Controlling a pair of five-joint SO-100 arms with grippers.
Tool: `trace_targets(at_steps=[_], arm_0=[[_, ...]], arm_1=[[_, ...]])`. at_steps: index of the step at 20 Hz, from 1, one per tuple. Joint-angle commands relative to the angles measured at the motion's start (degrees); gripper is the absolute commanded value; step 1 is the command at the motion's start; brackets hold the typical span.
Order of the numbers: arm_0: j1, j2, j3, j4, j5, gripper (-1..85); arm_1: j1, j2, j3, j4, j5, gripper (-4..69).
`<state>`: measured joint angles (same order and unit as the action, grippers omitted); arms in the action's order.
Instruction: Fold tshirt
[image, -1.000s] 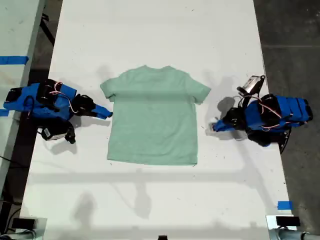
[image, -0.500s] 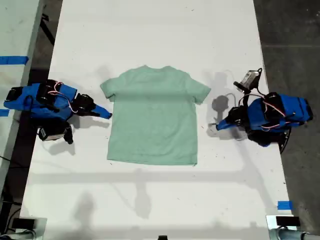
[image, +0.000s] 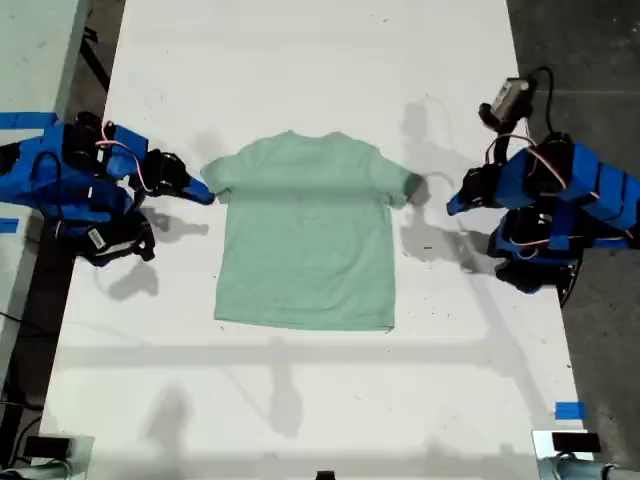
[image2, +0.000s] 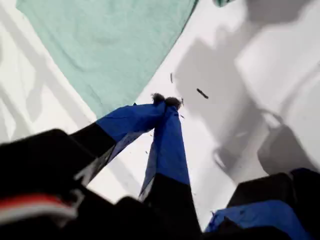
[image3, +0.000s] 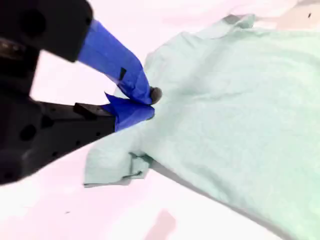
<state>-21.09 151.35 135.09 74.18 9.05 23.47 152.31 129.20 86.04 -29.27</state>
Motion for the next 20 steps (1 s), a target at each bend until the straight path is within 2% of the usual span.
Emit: trace_targets(at_steps=[1, 4, 7, 8, 12, 14, 20], arm_0=[[-7.8, -11.7, -17.9, 11.0, 7.8, 0.1], [-15.4, -24.7, -31.3, 21.2, 17.4, 0.1], [-18.9, -28.7, -34.1, 21.2, 21.5, 0.4], [-19.1, -29.2, -33.7, 21.2, 21.6, 2.0], [-18.6, -29.6, -31.2, 21.0, 20.6, 10.0], [-19.2, -29.6, -30.0, 20.7, 20.6, 14.1], [-20.7, -29.6, -26.4, 17.3, 20.6, 17.0]], arm_1=[[7.4, -11.2, -15.2, 4.4, -10.1, 0.1], [14.0, -20.6, -25.4, 6.9, -18.5, 0.2], [19.0, -27.8, -32.9, 8.8, -25.0, 2.5], [20.1, -29.4, -34.1, 8.9, -26.5, 6.2], [24.3, -33.3, -33.8, 6.7, -31.2, 32.7], [25.8, -34.9, -31.7, 3.3, -33.5, 37.2], [28.3, -42.2, -19.8, -14.2, -39.3, 38.0]])
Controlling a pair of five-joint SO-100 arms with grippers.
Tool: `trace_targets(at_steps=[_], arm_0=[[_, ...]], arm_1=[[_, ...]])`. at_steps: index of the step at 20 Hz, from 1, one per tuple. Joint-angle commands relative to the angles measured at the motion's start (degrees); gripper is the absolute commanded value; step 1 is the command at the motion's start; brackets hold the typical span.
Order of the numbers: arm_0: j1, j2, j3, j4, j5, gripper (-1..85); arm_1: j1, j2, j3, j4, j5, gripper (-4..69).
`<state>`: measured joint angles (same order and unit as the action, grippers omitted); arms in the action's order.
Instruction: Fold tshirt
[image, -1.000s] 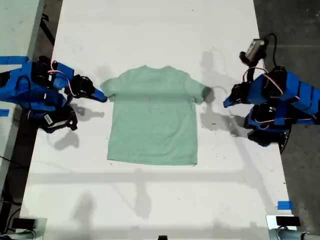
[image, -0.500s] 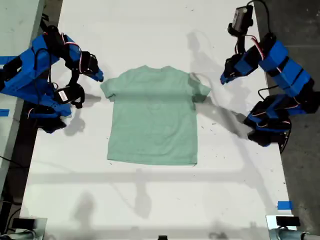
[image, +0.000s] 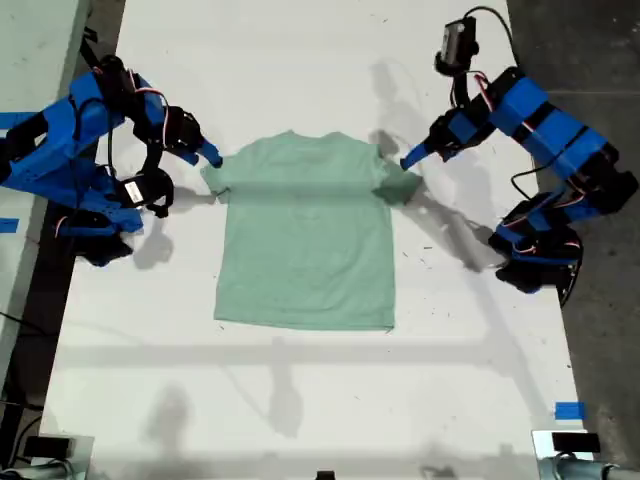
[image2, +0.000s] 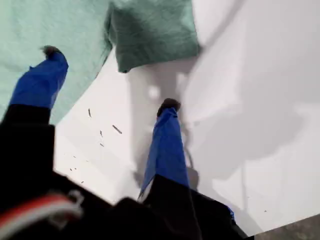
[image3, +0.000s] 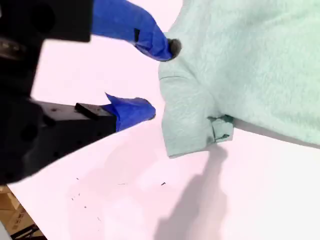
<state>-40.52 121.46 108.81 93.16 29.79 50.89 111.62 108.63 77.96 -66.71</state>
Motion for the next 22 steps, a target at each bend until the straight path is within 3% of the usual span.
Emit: trace_targets(at_steps=[1, 6, 11, 12, 13, 14, 18, 22], arm_0=[[-1.8, 0.3, 0.5, -2.3, 0.0, 17.3], [-3.9, -0.8, 2.9, -4.7, 1.1, 17.7], [-4.0, -3.7, 2.9, -6.2, 1.2, 17.7], [-4.0, -4.0, 2.9, -6.2, 1.2, 17.6], [-4.0, -4.2, 2.8, -6.4, 1.2, 17.6], [-4.0, -4.2, 2.8, -6.6, 1.2, 17.5], [-3.4, -4.5, 2.6, -6.4, 0.9, 17.2], [-2.4, -4.5, 2.7, -6.1, 0.4, 17.0]], arm_1=[[1.2, -3.9, 2.0, -9.2, -2.8, 38.0], [4.9, -18.0, 2.5, -20.7, -7.3, 37.8], [5.8, -30.3, -5.7, -19.6, -9.6, 34.8], [6.0, -31.3, -6.5, -19.3, -10.2, 31.5], [6.2, -32.3, -7.4, -18.5, -11.0, 21.1], [6.2, -32.9, -8.1, -17.9, -10.6, 5.4], [6.2, -34.0, -10.7, -15.3, -8.0, -1.2], [5.6, -31.9, -11.6, -12.0, -7.6, -1.2]])
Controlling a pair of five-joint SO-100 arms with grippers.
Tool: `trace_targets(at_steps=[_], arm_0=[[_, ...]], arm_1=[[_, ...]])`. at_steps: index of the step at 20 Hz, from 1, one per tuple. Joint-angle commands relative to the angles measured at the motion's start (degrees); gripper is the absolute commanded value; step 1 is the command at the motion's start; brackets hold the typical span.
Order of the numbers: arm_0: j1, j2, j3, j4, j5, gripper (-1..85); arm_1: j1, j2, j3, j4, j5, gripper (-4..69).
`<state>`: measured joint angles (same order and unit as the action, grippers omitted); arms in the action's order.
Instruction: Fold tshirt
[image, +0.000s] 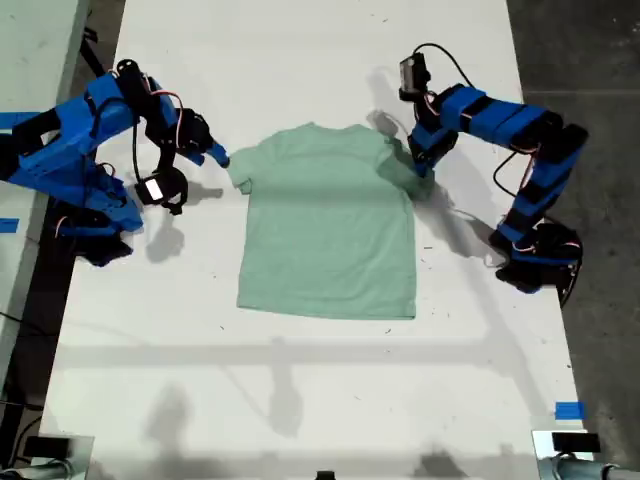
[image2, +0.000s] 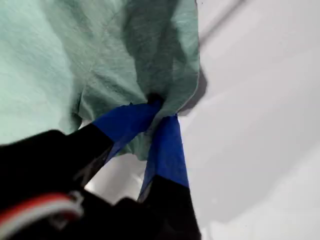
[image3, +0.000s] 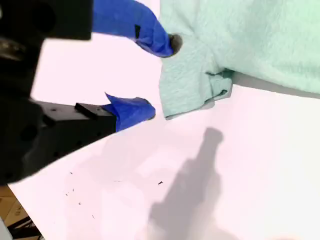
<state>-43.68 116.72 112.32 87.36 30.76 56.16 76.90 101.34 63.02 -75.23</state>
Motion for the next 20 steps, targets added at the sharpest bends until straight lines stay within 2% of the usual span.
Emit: trace_targets(at_steps=[1, 6, 9, 11, 14, 19, 20], arm_0=[[0.9, 0.3, -0.8, -0.2, -0.7, 17.0], [1.0, 0.3, -0.8, -0.3, -1.0, 17.4], [1.3, 0.4, -0.8, -0.3, -1.1, 17.4], [1.6, 0.4, -0.6, -0.3, -1.3, 17.4], [1.7, 0.4, -0.6, -0.4, -1.5, 17.5], [2.2, -0.1, -0.7, -0.9, -2.2, 18.6], [2.5, -0.1, -0.6, -0.9, -2.4, 20.9]], arm_1=[[0.1, 4.8, -5.0, 5.2, 1.2, -1.2], [-6.2, 9.7, -22.8, 21.4, 5.3, -1.2], [-13.1, 3.0, -38.8, 25.5, 10.4, -1.2], [-17.8, -2.6, -47.7, 25.6, 13.8, -1.2], [-23.7, -7.9, -50.3, 19.4, 18.7, -1.2], [-30.3, -20.0, -50.3, 3.1, 25.5, -1.3], [-31.1, -22.4, -50.9, 0.4, 25.8, 19.8]])
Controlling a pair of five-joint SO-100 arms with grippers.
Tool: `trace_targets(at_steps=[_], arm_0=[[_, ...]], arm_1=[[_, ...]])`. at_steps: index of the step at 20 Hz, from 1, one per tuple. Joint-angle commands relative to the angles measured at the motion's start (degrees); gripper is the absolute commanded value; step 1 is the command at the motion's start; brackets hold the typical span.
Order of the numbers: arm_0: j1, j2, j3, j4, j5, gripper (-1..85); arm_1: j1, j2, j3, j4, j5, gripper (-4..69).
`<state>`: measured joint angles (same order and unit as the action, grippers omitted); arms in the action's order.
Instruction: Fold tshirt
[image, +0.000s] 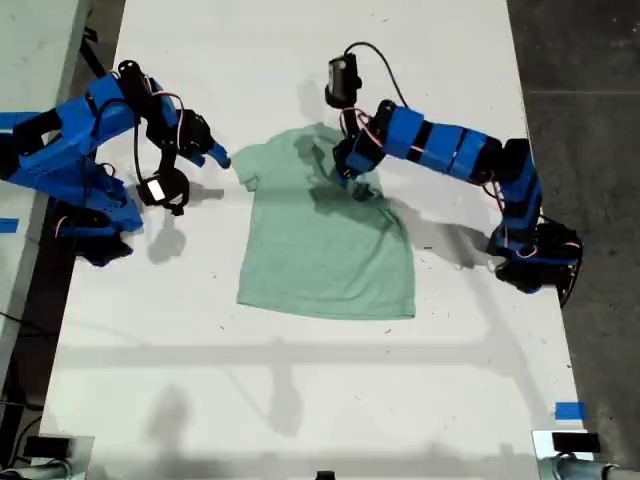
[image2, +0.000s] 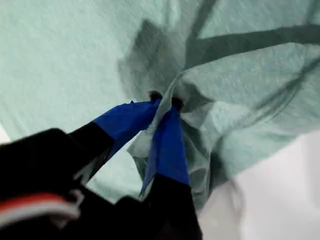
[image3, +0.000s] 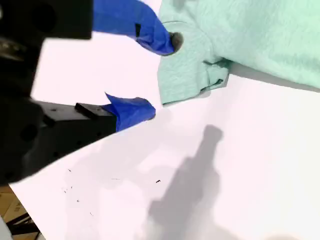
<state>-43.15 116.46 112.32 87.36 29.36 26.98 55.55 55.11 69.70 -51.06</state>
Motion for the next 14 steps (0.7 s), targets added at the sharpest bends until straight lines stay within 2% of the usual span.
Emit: trace_targets(at_steps=[1, 2, 4, 6, 9, 14], arm_0=[[2.2, 0.1, -0.6, -1.0, -1.1, 22.3], [2.3, -0.1, -0.6, -1.0, -1.2, 22.8], [2.5, -0.3, -0.6, -1.1, -1.4, 24.8], [2.9, -0.3, -0.7, -1.3, -1.5, 24.7], [3.1, -0.2, -1.0, -1.2, -1.5, 24.5], [0.0, -1.6, -2.7, -2.1, -0.6, 26.0]], arm_1=[[-2.4, -2.9, -6.4, -6.9, 1.9, 33.9], [-2.4, -3.1, -6.9, -7.3, 1.4, 43.3], [-1.9, 0.0, -6.9, -5.8, 0.5, 37.4], [0.0, 6.1, -6.9, 0.8, 0.5, 32.5], [2.5, 19.9, -6.1, 10.6, -1.4, 29.2], [4.4, 37.5, 3.6, 20.0, -3.9, 25.8]])
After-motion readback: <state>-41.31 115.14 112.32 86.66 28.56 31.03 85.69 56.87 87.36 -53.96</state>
